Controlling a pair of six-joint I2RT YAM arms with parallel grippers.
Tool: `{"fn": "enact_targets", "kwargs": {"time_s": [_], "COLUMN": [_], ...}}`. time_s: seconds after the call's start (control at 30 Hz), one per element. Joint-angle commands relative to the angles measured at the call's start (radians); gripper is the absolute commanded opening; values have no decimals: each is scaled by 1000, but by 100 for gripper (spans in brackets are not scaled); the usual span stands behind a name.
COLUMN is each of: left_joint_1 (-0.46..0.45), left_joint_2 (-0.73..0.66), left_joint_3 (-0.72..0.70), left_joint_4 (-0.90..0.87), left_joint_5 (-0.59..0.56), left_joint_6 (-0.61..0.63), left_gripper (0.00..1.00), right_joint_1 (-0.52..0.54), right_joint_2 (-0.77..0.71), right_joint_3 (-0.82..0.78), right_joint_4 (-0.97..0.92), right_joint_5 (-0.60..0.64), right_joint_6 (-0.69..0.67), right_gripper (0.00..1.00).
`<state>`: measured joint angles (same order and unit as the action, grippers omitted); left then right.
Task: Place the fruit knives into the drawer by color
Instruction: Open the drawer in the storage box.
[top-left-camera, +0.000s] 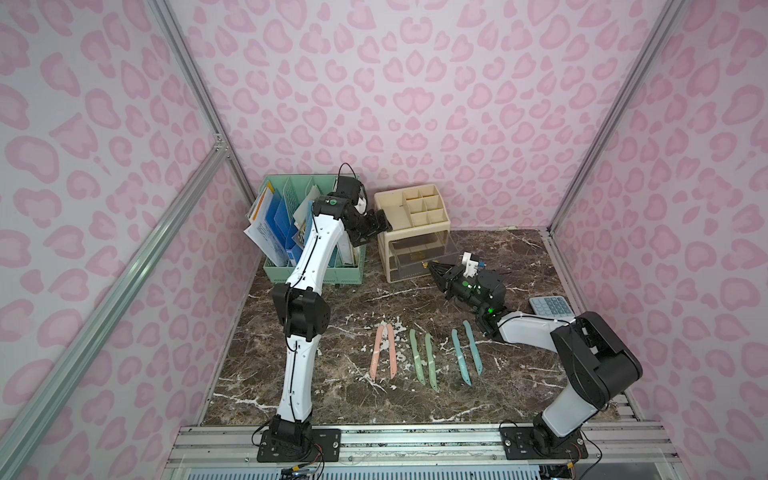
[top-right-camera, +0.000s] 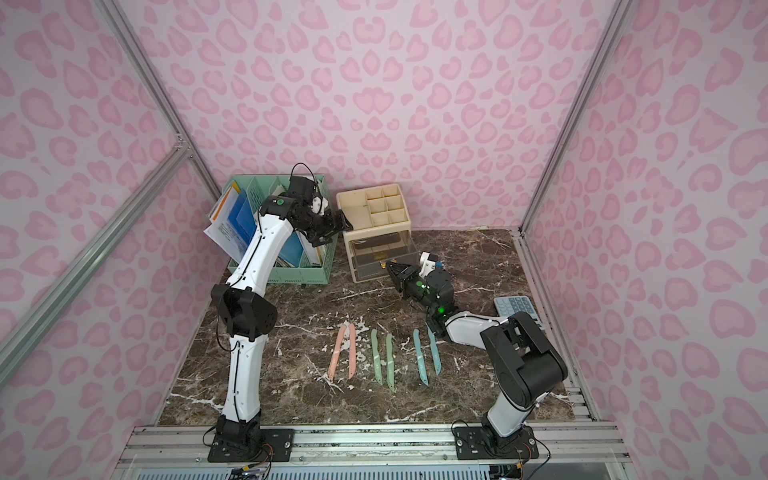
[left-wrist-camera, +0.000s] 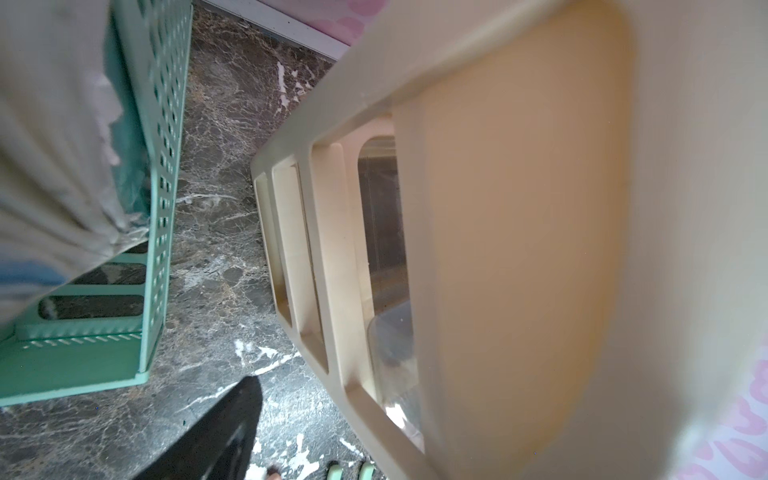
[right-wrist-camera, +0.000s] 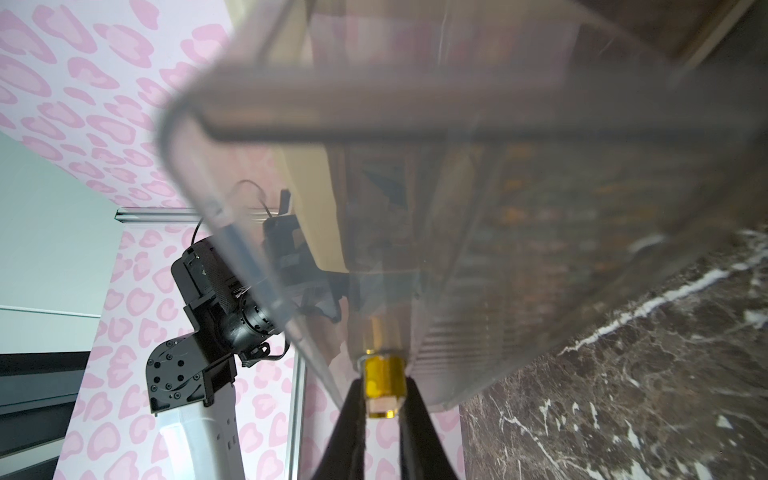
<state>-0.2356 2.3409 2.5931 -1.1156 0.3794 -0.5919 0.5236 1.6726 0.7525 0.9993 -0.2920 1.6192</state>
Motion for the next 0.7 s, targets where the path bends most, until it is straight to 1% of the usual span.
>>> {"fn": "enact_targets", "kwargs": {"time_s": [0.0, 0.1, 0.13, 0.4, 0.57, 0.67], "left_joint_1": [4, 3, 3, 4, 5, 5], "left_joint_2": [8, 8, 6, 2, -9, -17], "left_joint_3": [5, 5, 5, 5, 5, 5], "left_joint_4": [-19, -21, -21, -21, -29, -38], "left_joint_5": [-19, -19, -19, -19, -28, -37], "left_joint_6": [13, 14, 14, 14, 21, 30], "left_gripper": [88, 88, 88, 88, 88, 88], "right_joint_1": [3, 2, 3, 5, 1, -3], "right_joint_2": [11, 16, 18, 1, -62, -107], "right_joint_3": [7, 11, 12, 18, 4, -8], "right_joint_4": [25, 27, 27, 7, -56, -112], "right_joint_5": [-14, -21, -22, -53, -61, -76], "right_joint_6": [4, 4, 4, -12, -48, -80], "right_gripper": [29, 41, 44, 45, 46, 50]}}
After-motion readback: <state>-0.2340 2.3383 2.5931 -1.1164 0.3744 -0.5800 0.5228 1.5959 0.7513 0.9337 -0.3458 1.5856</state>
